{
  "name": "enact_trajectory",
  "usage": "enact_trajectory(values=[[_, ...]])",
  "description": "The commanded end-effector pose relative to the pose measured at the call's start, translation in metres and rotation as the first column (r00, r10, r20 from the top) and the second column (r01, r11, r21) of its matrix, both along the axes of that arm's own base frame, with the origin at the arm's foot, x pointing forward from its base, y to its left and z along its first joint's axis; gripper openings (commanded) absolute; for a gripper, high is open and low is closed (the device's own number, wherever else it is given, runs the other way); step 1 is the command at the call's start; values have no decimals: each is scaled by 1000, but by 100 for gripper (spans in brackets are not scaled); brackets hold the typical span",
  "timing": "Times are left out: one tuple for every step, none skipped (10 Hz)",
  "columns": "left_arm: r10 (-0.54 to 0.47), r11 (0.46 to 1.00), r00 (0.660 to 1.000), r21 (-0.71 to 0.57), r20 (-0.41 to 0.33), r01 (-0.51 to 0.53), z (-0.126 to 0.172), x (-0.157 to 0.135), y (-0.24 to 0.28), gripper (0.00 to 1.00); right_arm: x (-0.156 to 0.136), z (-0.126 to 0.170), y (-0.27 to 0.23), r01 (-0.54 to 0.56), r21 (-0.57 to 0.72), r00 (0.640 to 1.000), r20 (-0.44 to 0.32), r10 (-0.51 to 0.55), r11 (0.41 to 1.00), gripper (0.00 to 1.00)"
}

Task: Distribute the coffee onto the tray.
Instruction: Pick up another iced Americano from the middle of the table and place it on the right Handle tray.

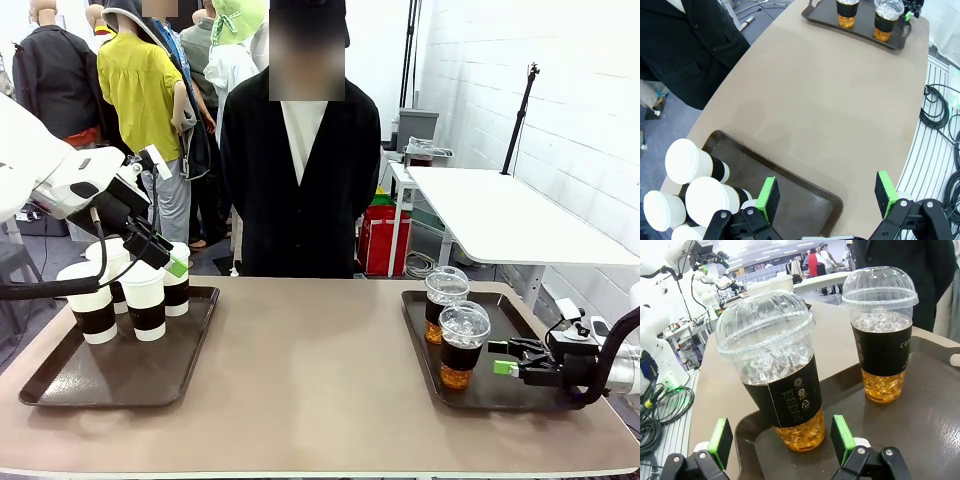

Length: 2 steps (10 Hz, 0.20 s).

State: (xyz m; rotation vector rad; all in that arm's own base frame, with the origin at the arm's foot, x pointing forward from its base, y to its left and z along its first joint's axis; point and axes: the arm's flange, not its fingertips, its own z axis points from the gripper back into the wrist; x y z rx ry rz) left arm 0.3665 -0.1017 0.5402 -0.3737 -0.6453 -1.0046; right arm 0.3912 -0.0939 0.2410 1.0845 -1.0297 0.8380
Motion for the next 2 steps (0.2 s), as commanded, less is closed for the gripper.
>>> enact_trajectory(values=[[-11, 1000, 1000, -6, -2, 11, 0, 1, 2, 100, 1, 0, 1, -3, -1, 1000, 1, 3, 1000, 100], [-11, 1000, 1000, -6, -2, 11, 0, 1, 2, 100, 1, 0, 1, -3, -1, 1000, 1, 3, 1000, 100]])
